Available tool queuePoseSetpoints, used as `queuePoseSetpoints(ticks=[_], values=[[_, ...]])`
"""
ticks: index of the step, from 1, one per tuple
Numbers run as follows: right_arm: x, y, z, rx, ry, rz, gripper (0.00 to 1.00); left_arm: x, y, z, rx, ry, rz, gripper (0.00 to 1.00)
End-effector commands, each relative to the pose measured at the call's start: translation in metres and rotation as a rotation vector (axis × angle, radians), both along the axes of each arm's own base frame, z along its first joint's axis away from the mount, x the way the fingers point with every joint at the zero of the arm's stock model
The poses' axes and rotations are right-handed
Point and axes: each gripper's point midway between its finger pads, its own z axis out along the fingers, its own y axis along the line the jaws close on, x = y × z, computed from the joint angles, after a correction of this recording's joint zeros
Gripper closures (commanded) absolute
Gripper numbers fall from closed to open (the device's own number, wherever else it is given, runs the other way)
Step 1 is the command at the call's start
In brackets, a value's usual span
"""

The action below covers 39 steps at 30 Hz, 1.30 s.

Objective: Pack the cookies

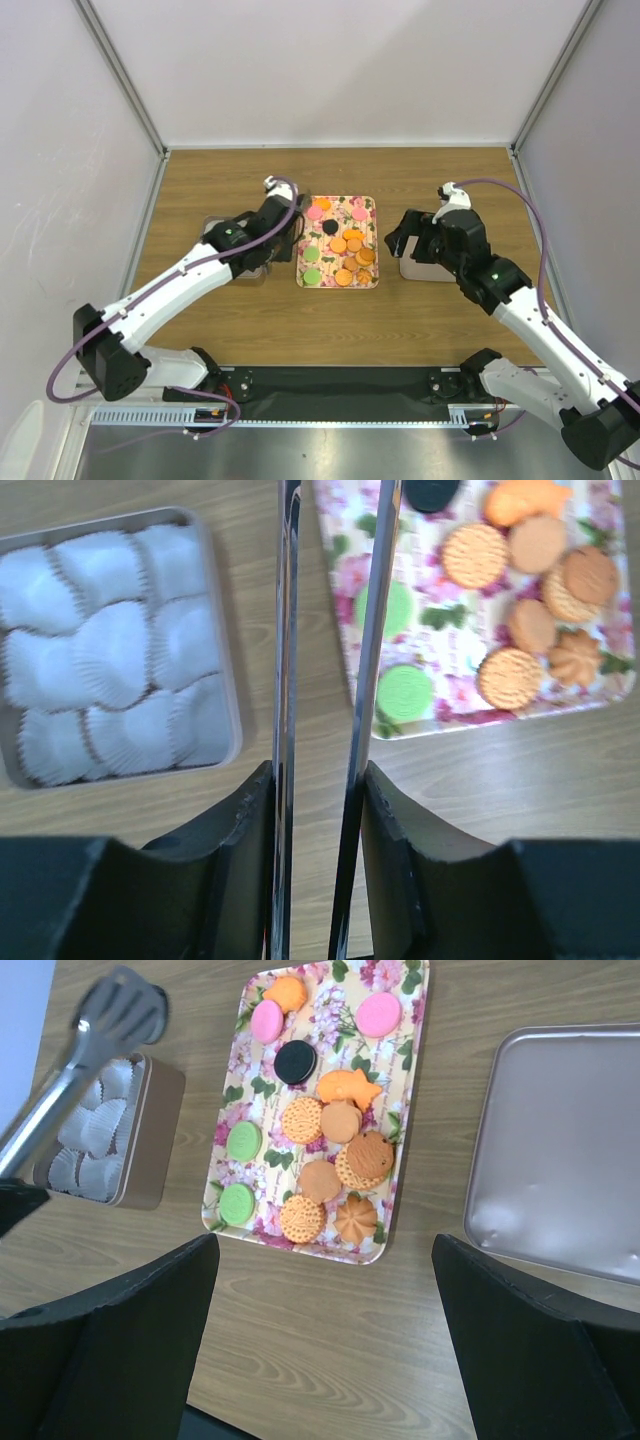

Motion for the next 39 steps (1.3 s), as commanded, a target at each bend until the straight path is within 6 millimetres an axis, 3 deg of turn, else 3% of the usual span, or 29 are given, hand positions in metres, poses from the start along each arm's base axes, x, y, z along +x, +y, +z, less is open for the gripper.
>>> queuePoseSetpoints(ticks=[1,8,17,29,39], values=[[0.012,0.011,0.033,0.041,-0.085,0.033,0.06,0.006,0.034,0.019,0.006,-0.052,0.106,0.60],[0.023,0.023,0.025,0.008,-0.065,0.082,0.06,0.009,0.099,0.005,0.007,-0.023,0.293,0.60],[0.026,0.049,0.007,0.038,-0.004,0.191,0.06,0.007,0.146,-0.012,0.024,0.032,0.437,0.59],[0.026,0.054,0.008,0.078,0.005,0.225,0.06,0.006,0.172,-0.041,0.046,0.104,0.490,0.59],[0.030,0.051,0.002,0.081,0.018,0.216,0.06,0.014,0.177,-0.051,0.054,0.120,0.479,0.59]])
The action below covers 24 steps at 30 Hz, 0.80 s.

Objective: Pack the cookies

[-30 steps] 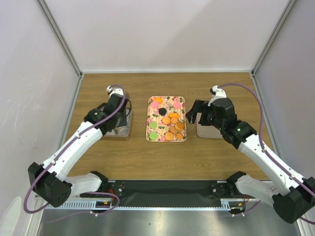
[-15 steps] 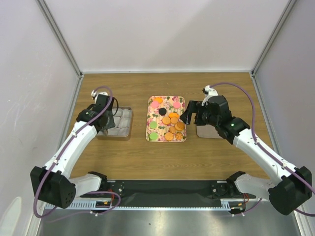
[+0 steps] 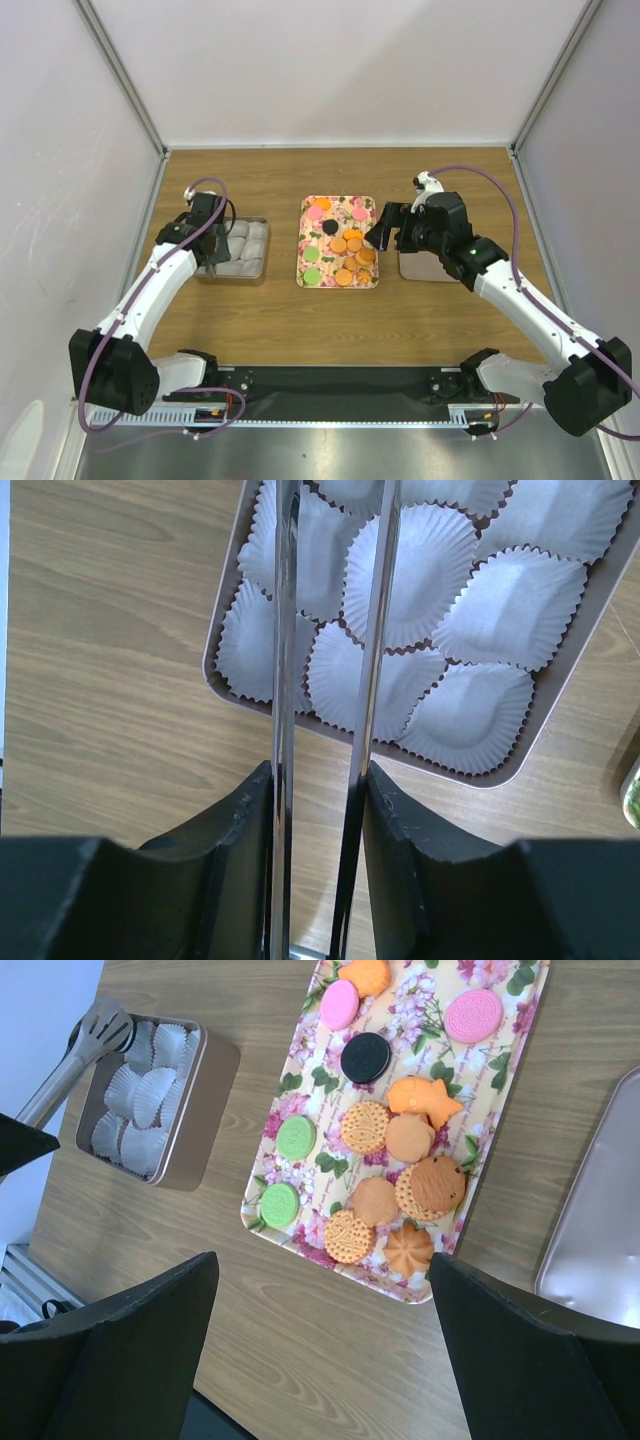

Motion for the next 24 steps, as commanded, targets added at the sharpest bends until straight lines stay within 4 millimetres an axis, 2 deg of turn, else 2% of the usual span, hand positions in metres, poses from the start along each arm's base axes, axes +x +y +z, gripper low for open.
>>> queuePoseSetpoints(ticks=[1,14,24], values=[[0.0084,0.0049,0.0176,0.044,-0.044,0.005,0.06,0.0126,0.0010,0.0021,0.001,-0.041,-0.017,0.59],[0.0065,0.0063,0.0157,0.057,-0.034,0.019,0.06,0.0130,0.0048,-0.0078,0.003,-0.025,-0.004,0.55],[0.0053,0.0066,0.0161,0.063,-0.034,0.024,0.06,0.0109,0.0049,-0.0038,0.002,-0.036,-0.008,0.50]])
